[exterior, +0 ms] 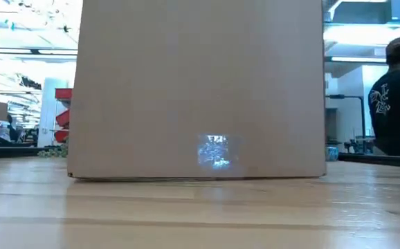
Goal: Wrap mug
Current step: Close the brown cardboard box
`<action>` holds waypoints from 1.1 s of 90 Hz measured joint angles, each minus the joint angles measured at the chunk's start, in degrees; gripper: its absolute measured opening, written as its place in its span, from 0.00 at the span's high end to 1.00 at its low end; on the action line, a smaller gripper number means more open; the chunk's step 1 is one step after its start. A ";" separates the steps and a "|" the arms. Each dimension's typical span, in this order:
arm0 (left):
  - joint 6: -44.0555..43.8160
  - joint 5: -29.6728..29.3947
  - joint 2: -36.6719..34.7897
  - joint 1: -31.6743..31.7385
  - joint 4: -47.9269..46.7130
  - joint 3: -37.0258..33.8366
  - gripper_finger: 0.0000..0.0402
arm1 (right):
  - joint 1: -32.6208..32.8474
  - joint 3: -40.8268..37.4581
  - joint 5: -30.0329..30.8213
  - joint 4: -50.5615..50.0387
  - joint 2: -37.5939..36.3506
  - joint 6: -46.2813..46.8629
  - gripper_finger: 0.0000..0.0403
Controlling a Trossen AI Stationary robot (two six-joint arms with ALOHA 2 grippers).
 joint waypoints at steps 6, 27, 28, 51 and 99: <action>-0.04 -2.32 0.00 -1.67 -1.11 0.40 1.00 | -0.58 -0.08 5.04 -1.03 -1.11 3.12 1.00; -3.88 -6.91 -0.04 -5.79 -5.68 0.87 1.00 | -1.16 -0.38 13.39 -7.65 -5.00 5.63 1.00; -4.02 -6.94 -0.07 -5.96 -5.81 0.88 1.00 | -1.14 -0.38 13.39 -8.02 -5.13 5.64 1.00; -15.84 -7.48 -1.64 -7.48 -8.21 0.95 1.00 | -1.00 -0.34 9.86 -11.92 -6.45 3.58 1.00; -34.45 -11.68 -2.32 -9.78 -15.77 0.56 1.00 | 0.50 0.51 -1.24 -13.30 -11.57 -0.70 1.00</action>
